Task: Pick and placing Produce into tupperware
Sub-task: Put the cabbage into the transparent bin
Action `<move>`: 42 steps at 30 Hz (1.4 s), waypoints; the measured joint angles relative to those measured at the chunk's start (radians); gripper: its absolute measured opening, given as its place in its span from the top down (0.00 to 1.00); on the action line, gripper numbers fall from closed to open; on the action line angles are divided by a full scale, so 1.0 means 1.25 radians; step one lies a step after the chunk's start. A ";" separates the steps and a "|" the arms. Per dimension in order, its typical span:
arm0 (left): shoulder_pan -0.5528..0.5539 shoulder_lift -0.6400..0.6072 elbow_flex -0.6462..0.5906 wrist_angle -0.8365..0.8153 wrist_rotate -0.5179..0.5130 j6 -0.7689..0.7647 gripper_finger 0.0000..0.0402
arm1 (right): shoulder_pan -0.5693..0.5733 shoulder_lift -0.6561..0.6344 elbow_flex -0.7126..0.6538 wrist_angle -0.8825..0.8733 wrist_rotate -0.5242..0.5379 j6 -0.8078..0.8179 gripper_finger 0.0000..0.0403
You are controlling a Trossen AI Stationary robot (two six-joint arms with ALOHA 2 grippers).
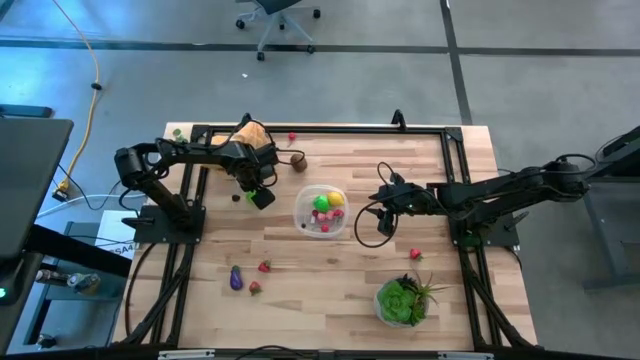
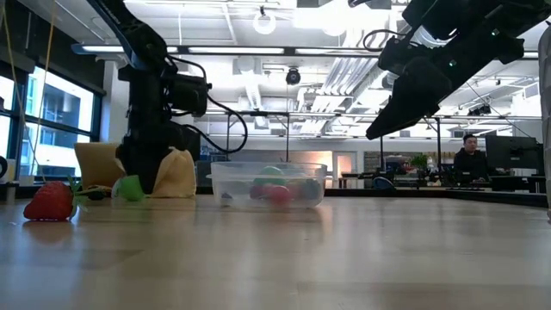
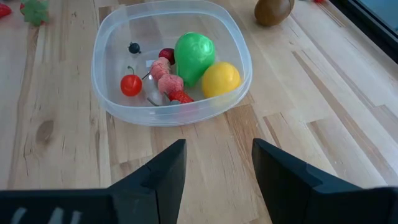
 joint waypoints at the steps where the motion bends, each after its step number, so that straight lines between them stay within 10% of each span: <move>1: 0.000 0.000 0.000 0.000 -0.003 0.007 0.37 | 0.000 0.000 0.000 0.000 0.000 0.000 0.56; 12: 0.000 0.000 0.000 0.000 -0.005 0.138 0.22 | 0.000 0.000 0.000 0.000 0.000 0.000 0.56; 42: 0.000 0.001 0.000 -0.041 -0.030 0.297 0.23 | 0.000 0.000 0.000 0.000 0.000 0.000 0.56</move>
